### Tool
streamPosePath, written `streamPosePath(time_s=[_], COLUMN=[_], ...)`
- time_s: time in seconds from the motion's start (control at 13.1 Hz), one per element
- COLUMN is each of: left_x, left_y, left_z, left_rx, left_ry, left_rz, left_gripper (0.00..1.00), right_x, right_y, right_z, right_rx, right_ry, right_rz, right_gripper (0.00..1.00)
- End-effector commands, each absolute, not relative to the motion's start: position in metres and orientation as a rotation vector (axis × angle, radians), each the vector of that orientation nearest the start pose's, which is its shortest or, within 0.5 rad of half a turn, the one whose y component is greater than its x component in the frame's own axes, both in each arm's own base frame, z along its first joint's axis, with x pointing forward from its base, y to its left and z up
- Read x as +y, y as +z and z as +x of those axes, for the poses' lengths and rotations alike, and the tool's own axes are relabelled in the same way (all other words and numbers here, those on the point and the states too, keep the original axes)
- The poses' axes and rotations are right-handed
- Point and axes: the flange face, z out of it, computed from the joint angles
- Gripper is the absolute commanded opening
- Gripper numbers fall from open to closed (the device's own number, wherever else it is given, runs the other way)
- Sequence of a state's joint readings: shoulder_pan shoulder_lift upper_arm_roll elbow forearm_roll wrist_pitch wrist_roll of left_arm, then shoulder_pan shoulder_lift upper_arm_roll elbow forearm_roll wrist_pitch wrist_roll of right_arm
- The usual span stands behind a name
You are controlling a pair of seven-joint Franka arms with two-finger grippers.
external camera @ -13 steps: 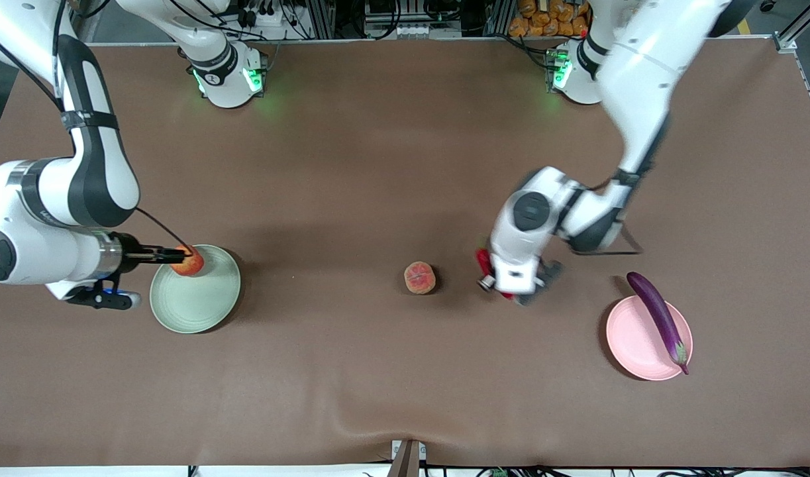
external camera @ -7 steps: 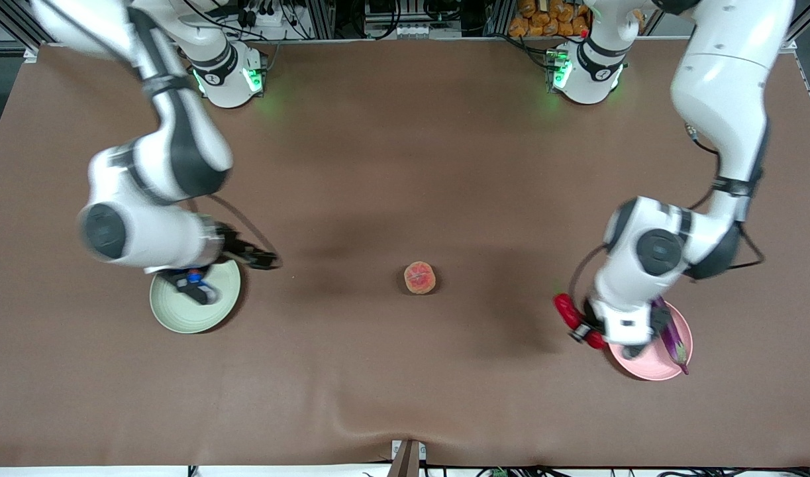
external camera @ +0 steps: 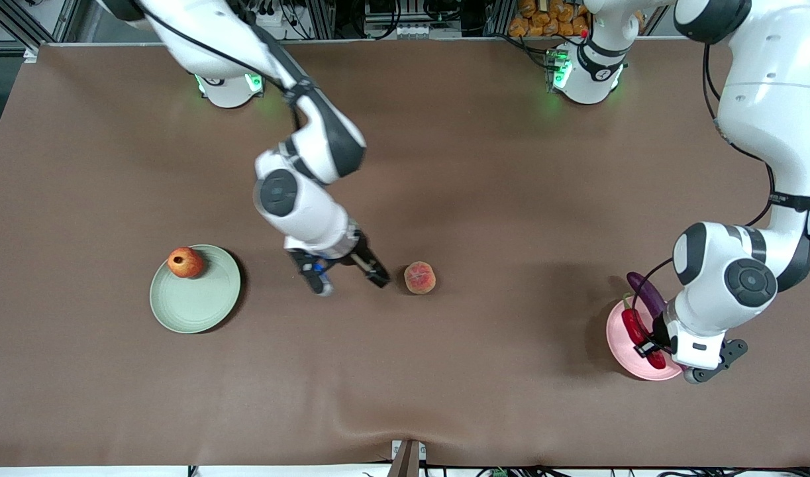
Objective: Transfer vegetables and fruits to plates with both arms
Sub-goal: 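Grasp the peach with the right gripper while the left gripper releases the pepper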
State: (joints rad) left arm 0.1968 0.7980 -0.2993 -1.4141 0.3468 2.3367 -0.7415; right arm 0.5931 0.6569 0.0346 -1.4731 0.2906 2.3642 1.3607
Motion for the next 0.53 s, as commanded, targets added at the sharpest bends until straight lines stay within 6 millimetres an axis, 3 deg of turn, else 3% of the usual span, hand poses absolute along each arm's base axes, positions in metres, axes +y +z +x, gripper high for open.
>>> streamPosePath(time_s=[0.0,0.08,0.15,0.23,0.3,0.38,0.46], left_x=[-0.027,-0.027,-0.027,-0.027,-0.027,-0.027,-0.027], left_y=[0.244,0.244,0.246,0.246,0.245,0.248,0.251], left_z=[0.753,0.752,0.753,0.753,0.753,0.754,0.754], left_rx=[-0.787,-0.791,-0.792,-0.787,-0.787,-0.787,-0.789], left_ry=[-0.275,-0.273,-0.279,-0.280,-0.278,-0.285,-0.292], left_rz=[-3.054,-3.052,-3.051,-3.050,-3.050,-3.050,-3.049], left_gripper=[0.00,0.00,0.13,0.46,0.61,0.86,1.00], right_x=[0.463,0.475,0.474,0.479,0.481,0.486,0.496], right_y=[0.284,0.275,0.262,0.252,0.245,0.235,0.226], right_z=[0.606,0.599,0.600,0.596,0.596,0.593,0.587], right_rx=[1.257,1.243,1.257,1.259,1.269,1.267,1.258], right_ry=[0.054,0.038,0.027,0.023,0.011,0.003,-0.008], right_rz=[-2.462,-2.456,-2.456,-2.458,-2.440,-2.433,-2.424], right_gripper=[1.00,1.00,1.00,1.00,1.00,1.00,1.00])
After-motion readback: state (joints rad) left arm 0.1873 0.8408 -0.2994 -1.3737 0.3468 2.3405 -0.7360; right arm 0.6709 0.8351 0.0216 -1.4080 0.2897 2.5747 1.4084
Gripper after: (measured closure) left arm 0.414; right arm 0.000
